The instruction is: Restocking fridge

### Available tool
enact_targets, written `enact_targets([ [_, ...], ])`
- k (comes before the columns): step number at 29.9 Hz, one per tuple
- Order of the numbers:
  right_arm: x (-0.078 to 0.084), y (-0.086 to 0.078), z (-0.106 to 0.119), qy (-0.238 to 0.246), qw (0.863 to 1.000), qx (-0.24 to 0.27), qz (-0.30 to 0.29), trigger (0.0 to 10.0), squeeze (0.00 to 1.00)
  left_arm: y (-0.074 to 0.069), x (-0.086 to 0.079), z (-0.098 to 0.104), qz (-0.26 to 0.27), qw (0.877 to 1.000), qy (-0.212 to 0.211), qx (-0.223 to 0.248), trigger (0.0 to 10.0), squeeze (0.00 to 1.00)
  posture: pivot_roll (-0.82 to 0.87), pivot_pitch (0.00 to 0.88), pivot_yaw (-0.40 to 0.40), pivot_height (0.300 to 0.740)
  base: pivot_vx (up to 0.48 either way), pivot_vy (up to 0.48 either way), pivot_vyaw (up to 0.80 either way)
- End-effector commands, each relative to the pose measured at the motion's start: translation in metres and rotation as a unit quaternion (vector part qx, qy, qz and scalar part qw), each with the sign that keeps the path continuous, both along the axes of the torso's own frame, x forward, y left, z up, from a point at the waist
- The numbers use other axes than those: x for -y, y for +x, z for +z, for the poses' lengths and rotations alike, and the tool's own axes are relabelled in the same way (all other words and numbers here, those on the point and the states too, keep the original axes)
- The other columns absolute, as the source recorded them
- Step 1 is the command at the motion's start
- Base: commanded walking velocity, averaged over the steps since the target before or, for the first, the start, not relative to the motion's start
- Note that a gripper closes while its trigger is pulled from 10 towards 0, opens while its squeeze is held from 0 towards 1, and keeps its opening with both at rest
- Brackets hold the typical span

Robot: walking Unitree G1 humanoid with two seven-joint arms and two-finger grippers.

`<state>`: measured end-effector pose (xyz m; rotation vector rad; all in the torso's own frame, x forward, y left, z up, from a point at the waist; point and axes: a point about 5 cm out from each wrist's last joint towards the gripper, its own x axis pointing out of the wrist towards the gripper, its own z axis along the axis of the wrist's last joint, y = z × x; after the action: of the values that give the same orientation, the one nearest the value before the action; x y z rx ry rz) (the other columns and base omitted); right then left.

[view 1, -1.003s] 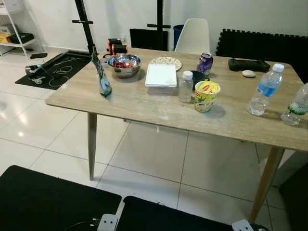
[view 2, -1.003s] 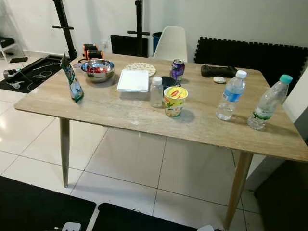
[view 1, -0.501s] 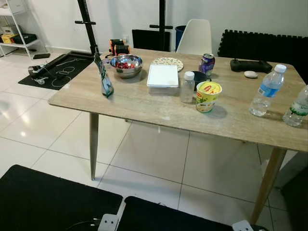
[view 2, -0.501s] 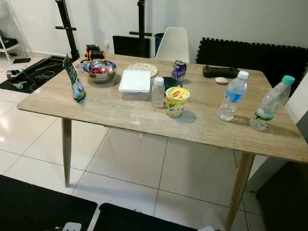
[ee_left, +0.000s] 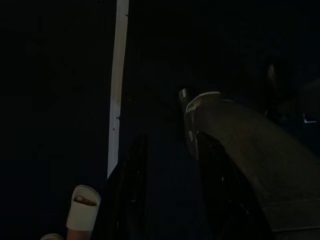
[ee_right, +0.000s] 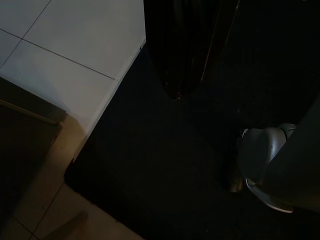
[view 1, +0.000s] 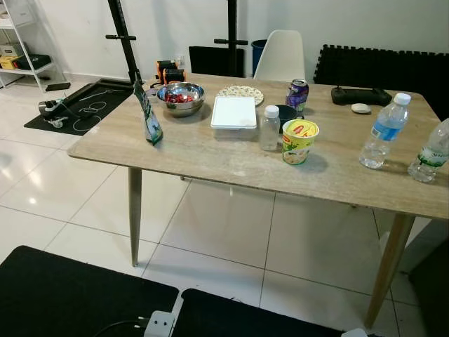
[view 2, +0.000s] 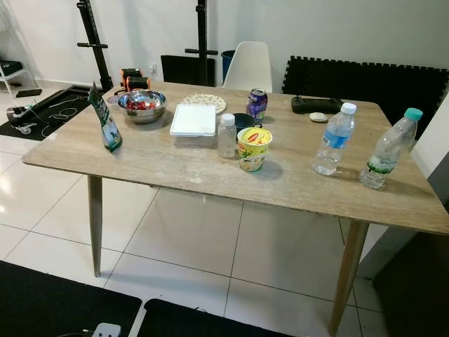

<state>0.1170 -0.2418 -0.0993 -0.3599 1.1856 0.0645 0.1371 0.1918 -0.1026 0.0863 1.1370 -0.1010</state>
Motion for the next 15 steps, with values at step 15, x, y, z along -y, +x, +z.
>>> enact_targets([
  [15, 0.02, -0.006, 0.003, -0.043, 0.999, -0.013, -0.019, 10.0, 0.0, 0.002, 0.0, 0.0, -0.012, 1.0, 0.004, -0.003, 10.0, 0.0, -0.04, 0.0, -0.014, 0.74, 0.0, 0.0, 0.0],
])
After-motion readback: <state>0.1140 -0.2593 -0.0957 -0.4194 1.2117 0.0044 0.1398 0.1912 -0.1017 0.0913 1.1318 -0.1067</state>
